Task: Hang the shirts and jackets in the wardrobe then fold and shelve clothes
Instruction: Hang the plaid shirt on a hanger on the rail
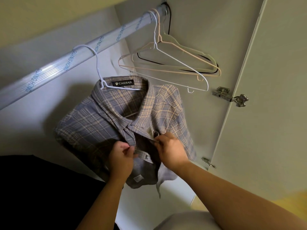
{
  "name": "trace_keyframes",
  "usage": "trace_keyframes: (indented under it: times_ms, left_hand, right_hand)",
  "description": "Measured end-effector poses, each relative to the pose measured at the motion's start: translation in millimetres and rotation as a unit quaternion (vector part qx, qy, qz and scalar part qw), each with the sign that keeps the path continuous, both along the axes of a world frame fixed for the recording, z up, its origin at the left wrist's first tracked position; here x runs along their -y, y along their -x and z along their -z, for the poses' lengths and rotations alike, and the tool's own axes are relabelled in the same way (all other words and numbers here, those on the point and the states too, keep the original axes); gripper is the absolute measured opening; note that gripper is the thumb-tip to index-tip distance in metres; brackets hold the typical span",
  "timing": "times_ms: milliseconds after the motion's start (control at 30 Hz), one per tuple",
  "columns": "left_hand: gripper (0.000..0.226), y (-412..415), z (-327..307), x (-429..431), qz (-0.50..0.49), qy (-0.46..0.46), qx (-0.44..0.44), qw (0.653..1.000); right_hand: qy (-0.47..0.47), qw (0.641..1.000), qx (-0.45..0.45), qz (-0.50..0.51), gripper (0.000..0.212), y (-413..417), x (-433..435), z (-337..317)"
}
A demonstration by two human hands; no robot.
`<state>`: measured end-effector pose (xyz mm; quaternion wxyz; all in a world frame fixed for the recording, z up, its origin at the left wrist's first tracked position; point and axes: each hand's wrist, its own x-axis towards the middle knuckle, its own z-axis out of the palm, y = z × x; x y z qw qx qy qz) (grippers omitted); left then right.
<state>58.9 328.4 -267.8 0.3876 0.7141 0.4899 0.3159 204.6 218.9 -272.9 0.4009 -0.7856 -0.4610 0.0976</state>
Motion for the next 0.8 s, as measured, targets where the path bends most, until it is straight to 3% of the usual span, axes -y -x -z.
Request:
trace_keyframes:
  times_ms: [233, 433, 567, 800]
  left_hand:
    - [0.055, -0.1, 4.7, 11.6, -0.018, -0.001, 0.025, 1.0]
    - [0.023, 1.5, 4.3, 17.3, -0.03, -0.065, 0.013, 0.997]
    - [0.019, 2.6, 3.6, 16.2, -0.021, -0.133, -0.043, 0.99]
    - [0.011, 0.9, -3.2, 20.6, -0.006, -0.106, -0.004, 0.994]
  right_hand:
    - [0.006, 1.0, -0.027, -0.01, 0.014, 0.6, 4.9, -0.2]
    - [-0.004, 0.999, -0.034, -0.013, 0.017, 2.3, 5.3, -1.3]
    - [-0.004, 1.0, -0.026, -0.011, 0.015, 2.5, 5.0, -1.4]
    - [-0.014, 0.999, -0.044, -0.005, 0.018, 4.7, 5.8, -4.9]
